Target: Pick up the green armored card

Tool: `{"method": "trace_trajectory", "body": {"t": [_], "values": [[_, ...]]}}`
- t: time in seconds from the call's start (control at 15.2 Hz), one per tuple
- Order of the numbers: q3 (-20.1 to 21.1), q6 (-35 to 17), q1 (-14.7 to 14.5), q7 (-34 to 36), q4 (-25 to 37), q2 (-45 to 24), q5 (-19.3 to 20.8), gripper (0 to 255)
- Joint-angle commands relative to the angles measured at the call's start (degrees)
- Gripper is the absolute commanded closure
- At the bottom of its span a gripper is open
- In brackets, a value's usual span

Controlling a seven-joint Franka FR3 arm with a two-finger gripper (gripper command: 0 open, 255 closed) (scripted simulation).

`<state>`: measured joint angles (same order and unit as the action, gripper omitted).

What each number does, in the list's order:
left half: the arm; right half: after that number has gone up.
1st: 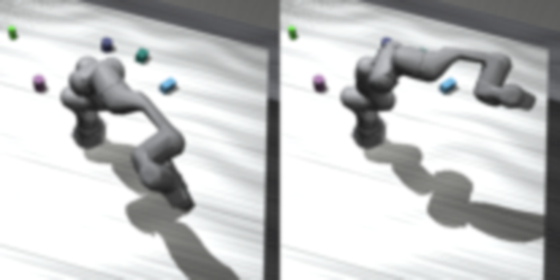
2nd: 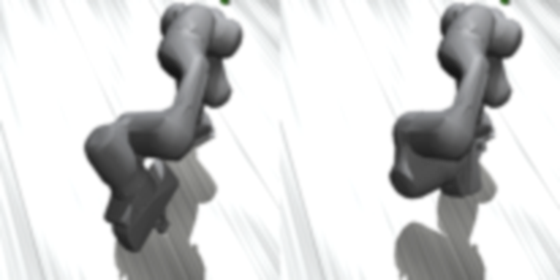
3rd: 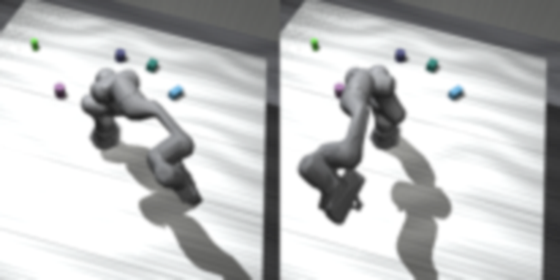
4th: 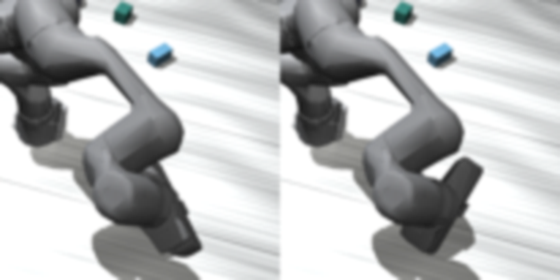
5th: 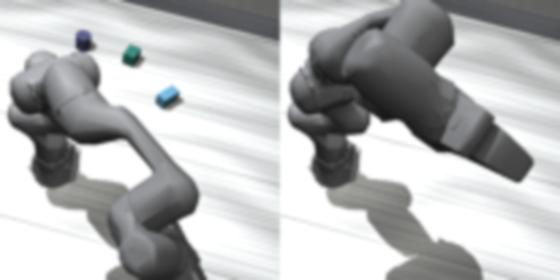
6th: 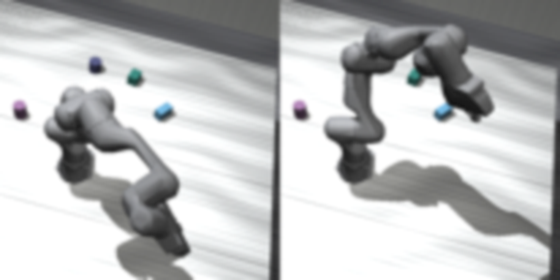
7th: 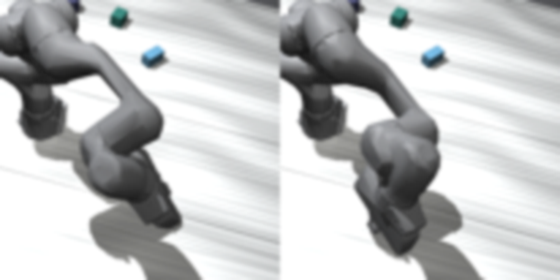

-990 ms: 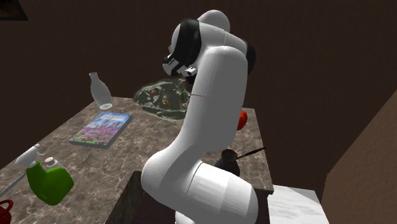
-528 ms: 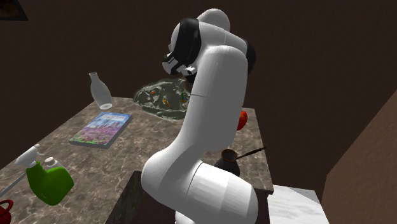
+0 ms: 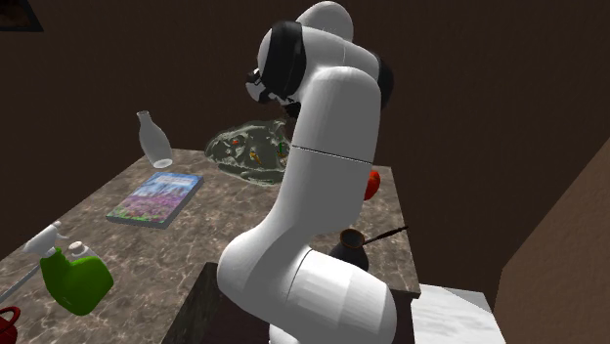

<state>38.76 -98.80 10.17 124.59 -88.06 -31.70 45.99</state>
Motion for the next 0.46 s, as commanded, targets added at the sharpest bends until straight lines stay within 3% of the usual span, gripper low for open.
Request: {"method": "trace_trajectory", "body": {"t": [0.0, 0.4], "values": [[0.2, 0.9, 0.1, -0.7, 0.5, 0.7, -0.5, 255], [0.6, 3.0, 0.0, -2.1, 2.3, 1.6, -1.2, 255]]}}
